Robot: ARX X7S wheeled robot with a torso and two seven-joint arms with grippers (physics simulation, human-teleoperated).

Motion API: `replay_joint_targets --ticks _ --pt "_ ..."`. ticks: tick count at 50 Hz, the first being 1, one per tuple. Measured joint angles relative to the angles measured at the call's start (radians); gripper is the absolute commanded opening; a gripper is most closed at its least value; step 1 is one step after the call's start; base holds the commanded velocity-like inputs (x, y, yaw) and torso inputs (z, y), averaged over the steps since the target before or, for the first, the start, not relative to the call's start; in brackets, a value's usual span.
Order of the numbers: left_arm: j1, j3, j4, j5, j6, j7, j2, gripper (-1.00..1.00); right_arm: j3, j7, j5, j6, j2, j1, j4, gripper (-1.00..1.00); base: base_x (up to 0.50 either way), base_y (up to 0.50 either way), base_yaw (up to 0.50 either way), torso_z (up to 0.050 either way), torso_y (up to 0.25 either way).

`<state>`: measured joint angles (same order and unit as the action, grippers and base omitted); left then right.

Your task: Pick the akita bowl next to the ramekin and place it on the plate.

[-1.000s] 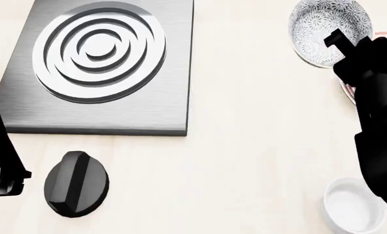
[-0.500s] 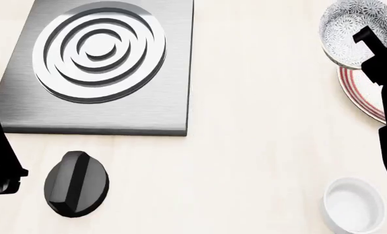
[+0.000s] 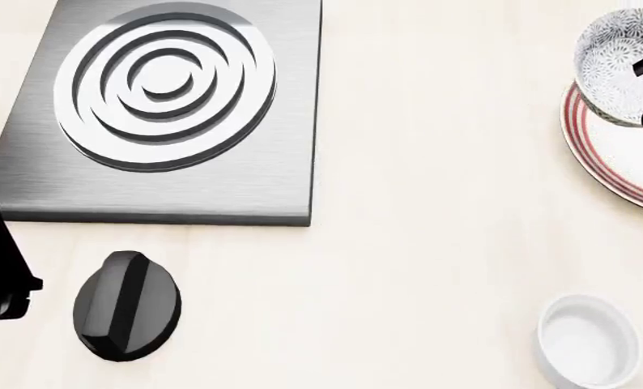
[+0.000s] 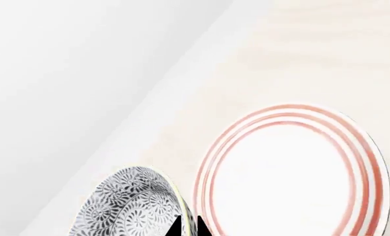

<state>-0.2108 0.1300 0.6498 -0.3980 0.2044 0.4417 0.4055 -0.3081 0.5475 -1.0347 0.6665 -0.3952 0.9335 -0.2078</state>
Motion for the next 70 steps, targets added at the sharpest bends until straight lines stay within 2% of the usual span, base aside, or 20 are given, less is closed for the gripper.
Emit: replay_joint_targets --ticks 31,70 --pt "-0.005 0.004 -0.025 0.008 -0.016 0.007 0.000 1.00 0.001 0.006 0.045 -0.016 -0.057 0.062 -0.144 -1.00 0.00 0.00 0.00 0.000 0.001" --pt "-0.006 0.013 -0.047 0.009 -0.029 0.008 0.006 1.00 0.144 -0.173 0.209 -0.124 -0.082 0.266 -0.572 -1.00 0.00 0.00 0.00 0.000 0.001"
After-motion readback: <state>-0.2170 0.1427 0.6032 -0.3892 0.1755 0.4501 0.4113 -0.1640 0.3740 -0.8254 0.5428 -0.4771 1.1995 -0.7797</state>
